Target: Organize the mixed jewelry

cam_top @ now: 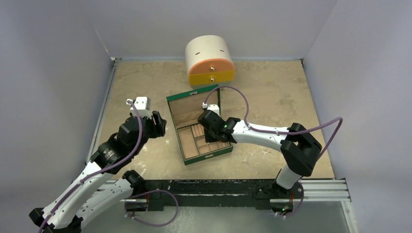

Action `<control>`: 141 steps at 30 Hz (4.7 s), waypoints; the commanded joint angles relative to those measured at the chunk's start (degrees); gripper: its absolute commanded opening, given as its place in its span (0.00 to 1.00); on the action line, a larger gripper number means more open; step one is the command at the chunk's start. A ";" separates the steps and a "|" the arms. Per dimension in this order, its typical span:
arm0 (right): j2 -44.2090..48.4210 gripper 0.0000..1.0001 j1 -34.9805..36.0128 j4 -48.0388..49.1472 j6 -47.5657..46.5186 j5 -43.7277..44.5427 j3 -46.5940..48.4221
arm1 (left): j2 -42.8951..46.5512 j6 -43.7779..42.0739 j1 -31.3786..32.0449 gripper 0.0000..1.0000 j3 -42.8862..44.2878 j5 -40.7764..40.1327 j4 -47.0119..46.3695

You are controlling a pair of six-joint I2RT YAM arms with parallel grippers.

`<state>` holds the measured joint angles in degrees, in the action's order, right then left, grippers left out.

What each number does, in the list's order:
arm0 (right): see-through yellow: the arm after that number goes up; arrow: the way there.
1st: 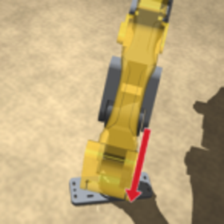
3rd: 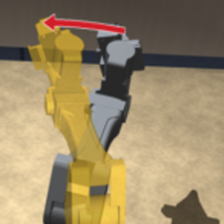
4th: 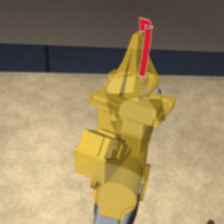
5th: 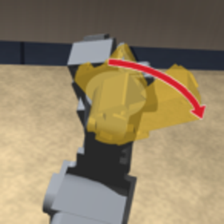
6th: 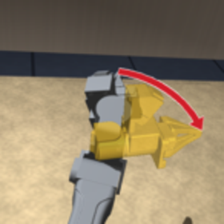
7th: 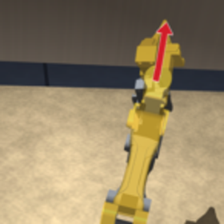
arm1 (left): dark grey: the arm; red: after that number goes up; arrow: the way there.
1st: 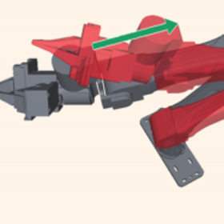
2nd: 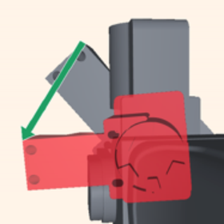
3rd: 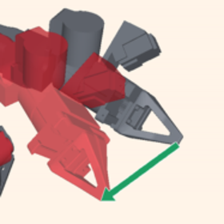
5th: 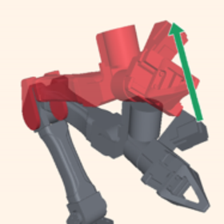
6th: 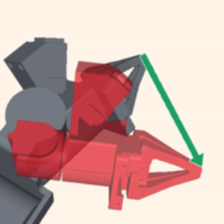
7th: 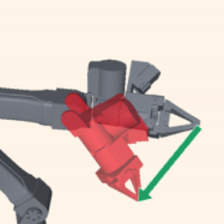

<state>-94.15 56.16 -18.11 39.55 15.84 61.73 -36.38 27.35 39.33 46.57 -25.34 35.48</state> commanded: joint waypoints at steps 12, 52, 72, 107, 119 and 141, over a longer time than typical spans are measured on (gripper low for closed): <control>5.63 0.20 0.80 -3.58 5.34 7.83 1.55 | 0.41 -0.63 -0.43 0.54 1.25 -0.58 -1.48; 41.70 0.30 -33.67 -31.31 29.39 9.52 -24.88 | -0.33 -0.61 -0.48 0.54 1.24 -0.06 -1.56; 34.02 0.27 -48.56 -20.82 21.38 3.41 -29.16 | -0.18 -0.64 -0.48 0.54 1.24 -0.31 -1.52; 27.89 0.00 -49.54 -19.63 19.26 0.82 -28.24 | 0.76 -0.64 -0.44 0.55 1.22 -0.50 -1.47; 32.71 0.00 -49.57 -15.67 13.51 -4.87 -27.83 | 1.05 -0.64 -0.54 0.55 1.19 -0.58 -1.47; 32.44 0.00 -34.09 -6.12 1.30 -13.60 -14.86 | 0.76 -0.46 -0.57 0.55 1.24 -1.20 -1.34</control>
<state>-59.70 15.97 -26.20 42.83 0.30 41.54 -35.88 27.38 39.05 46.57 -25.56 35.48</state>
